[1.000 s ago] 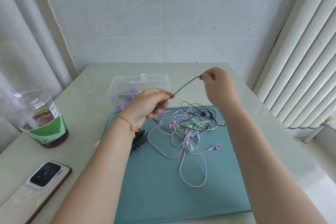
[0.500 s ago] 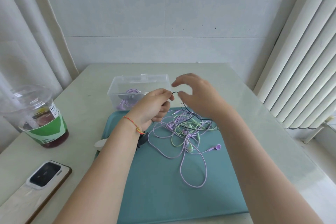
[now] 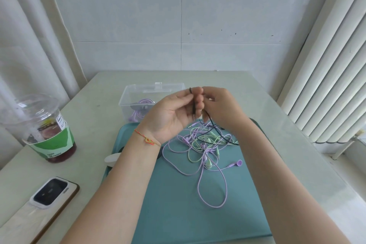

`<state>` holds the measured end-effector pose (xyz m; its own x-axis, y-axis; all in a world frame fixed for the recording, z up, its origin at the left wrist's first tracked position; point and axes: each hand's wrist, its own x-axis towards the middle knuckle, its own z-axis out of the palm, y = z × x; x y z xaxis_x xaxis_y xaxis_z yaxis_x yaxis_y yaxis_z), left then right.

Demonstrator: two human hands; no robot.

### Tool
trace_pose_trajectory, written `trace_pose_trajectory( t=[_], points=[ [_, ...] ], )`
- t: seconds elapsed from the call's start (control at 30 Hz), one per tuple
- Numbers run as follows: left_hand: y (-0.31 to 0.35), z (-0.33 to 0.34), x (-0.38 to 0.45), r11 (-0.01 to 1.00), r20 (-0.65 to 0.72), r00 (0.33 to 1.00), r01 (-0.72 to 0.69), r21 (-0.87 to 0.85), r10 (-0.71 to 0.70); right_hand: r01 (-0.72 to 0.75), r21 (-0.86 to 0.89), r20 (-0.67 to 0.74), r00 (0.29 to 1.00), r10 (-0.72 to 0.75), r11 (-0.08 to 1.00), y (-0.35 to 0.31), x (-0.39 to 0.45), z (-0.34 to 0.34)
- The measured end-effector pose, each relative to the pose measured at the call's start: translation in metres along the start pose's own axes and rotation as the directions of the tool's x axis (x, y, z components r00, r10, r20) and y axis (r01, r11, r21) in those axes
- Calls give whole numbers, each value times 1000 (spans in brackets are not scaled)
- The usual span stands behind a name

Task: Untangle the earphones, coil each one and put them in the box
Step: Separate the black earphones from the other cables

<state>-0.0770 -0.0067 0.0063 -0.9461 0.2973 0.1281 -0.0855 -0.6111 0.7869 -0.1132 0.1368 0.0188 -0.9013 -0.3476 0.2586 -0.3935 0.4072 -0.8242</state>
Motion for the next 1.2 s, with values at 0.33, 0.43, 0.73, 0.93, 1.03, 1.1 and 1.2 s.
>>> trace_pose_trajectory(
  t=[0.33,0.43,0.73,0.93,1.03,1.1,1.2],
  points=[
    [1,-15,6,940,-283,898,-338,52,338,-69,-235,410,897,163,970,-16,-12,8],
    [-5,-17,8,915,-292,871,-347,205,395,-6,-284,371,921,116,959,-19,-11,7],
    [-14,-13,7,831,-269,956,55,553,116,74,-278,49,997,-63,958,-16,-5,-16],
    [-10,-6,4,932,-172,967,230,282,-187,60,-143,-87,994,-73,988,-6,0,-20],
    [-10,-5,3,954,-149,972,211,212,-182,58,-108,-111,991,-70,992,-3,2,-17],
    [-9,-4,2,979,-102,984,160,126,-148,43,-118,-107,993,-56,992,-1,3,-15],
    [-7,-2,3,999,-93,995,31,-26,-33,10,-189,7,1000,-9,982,-1,2,-14]
  ],
)
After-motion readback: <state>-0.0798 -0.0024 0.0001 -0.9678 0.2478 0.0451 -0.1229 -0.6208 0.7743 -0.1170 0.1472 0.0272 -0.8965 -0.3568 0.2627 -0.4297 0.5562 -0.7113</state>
